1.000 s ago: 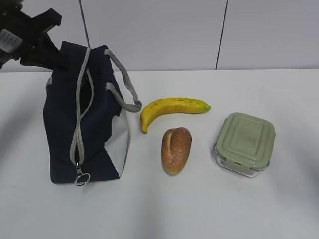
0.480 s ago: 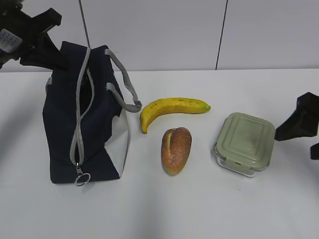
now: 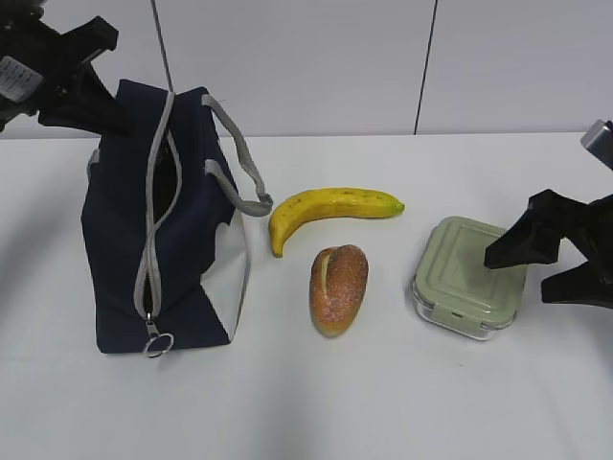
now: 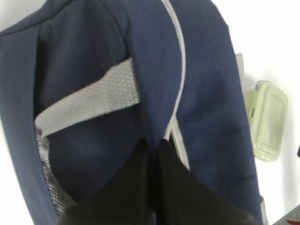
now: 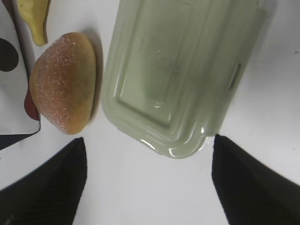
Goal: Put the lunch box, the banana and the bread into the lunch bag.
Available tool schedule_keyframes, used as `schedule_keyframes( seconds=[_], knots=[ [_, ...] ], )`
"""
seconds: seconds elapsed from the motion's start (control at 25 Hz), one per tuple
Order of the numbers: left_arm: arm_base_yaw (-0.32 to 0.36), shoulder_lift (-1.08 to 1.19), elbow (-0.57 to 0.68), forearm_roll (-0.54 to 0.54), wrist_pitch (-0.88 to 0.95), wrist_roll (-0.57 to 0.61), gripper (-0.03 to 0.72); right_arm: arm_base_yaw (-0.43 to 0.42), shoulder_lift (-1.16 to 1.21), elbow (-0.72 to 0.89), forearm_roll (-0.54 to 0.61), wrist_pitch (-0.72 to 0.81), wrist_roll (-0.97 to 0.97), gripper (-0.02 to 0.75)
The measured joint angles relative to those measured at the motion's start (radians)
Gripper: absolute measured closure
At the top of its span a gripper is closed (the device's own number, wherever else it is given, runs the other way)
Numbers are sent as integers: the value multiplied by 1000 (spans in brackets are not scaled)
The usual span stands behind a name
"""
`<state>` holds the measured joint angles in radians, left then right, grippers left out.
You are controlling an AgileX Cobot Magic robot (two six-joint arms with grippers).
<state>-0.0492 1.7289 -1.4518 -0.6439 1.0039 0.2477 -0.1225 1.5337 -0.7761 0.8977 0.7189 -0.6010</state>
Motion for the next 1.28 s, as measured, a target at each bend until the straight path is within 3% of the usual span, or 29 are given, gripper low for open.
schedule_keyframes(
  seconds=[0.28, 0.52, 1.12, 1.28],
  knots=[
    [0, 0, 0, 0, 0, 2, 687, -93, 37, 3, 26, 4, -97, 126],
    [0, 0, 0, 0, 0, 2, 687, -172, 37, 75, 222, 4, -341, 135],
    [0, 0, 0, 0, 1, 2, 687, -204, 261, 99, 527, 115, -690, 144],
    [0, 0, 0, 0, 2, 2, 687, -204, 273, 99, 560, 122, -715, 144]
  ],
)
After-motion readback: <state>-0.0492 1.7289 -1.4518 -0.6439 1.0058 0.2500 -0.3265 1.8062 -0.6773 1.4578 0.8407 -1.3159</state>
